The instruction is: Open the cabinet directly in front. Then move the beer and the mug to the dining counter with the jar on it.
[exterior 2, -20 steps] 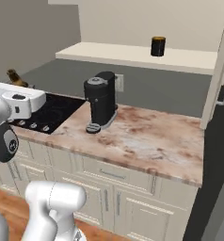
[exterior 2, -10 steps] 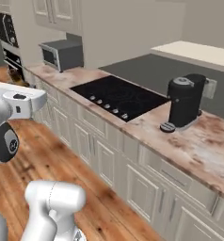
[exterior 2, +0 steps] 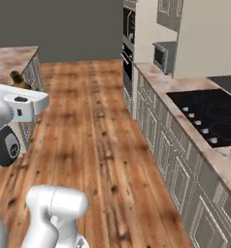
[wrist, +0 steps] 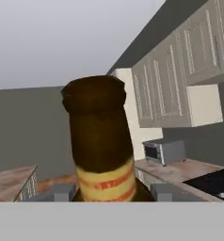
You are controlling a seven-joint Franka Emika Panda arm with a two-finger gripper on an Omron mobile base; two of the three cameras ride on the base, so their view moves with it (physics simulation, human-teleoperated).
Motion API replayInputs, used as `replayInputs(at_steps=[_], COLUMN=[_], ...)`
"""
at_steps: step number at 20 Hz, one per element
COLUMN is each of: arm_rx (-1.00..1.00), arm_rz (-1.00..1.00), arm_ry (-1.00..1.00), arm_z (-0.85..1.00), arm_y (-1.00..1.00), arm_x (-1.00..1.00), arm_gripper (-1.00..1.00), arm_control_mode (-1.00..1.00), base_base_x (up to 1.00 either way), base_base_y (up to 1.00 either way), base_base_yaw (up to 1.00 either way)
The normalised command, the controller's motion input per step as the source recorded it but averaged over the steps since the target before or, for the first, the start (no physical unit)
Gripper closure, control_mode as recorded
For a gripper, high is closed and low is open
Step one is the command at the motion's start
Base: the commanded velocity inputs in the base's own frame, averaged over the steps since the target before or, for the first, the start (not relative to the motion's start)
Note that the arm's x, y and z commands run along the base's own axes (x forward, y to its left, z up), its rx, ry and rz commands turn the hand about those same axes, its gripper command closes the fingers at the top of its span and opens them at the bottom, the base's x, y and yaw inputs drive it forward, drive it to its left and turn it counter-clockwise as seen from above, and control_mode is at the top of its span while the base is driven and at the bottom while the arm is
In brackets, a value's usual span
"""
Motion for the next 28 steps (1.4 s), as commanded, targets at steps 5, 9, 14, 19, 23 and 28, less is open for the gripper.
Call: replayInputs(at_steps=[5, 9, 14, 19, 23, 28], arm_rx=[0.00, 0.00, 0.00, 0.00, 0.00, 0.00], arm_rz=[0.00, 0.00, 0.00, 0.00, 0.00, 0.00], arm_ry=[0.00, 0.00, 0.00, 0.00, 0.00, 0.00], arm_z=[0.00, 0.00, 0.00, 0.00, 0.00, 0.00], arm_y=[0.00, 0.00, 0.00, 0.00, 0.00, 0.00], arm_x=[0.00, 0.00, 0.00, 0.00, 0.00, 0.00], arm_gripper=[1.00, 1.00, 1.00, 1.00, 1.00, 1.00], arm_control_mode=[1.00, 1.00, 1.00, 1.00, 1.00, 1.00], base_base_x=[-0.05, 0.00, 0.00, 0.00, -0.06, 0.82], base_base_y=[0.00, 0.00, -0.10, -0.56, -0.22, -0.96], base_base_yaw=[0.98, 0.93, 0.85, 0.67, 0.11, 0.25])
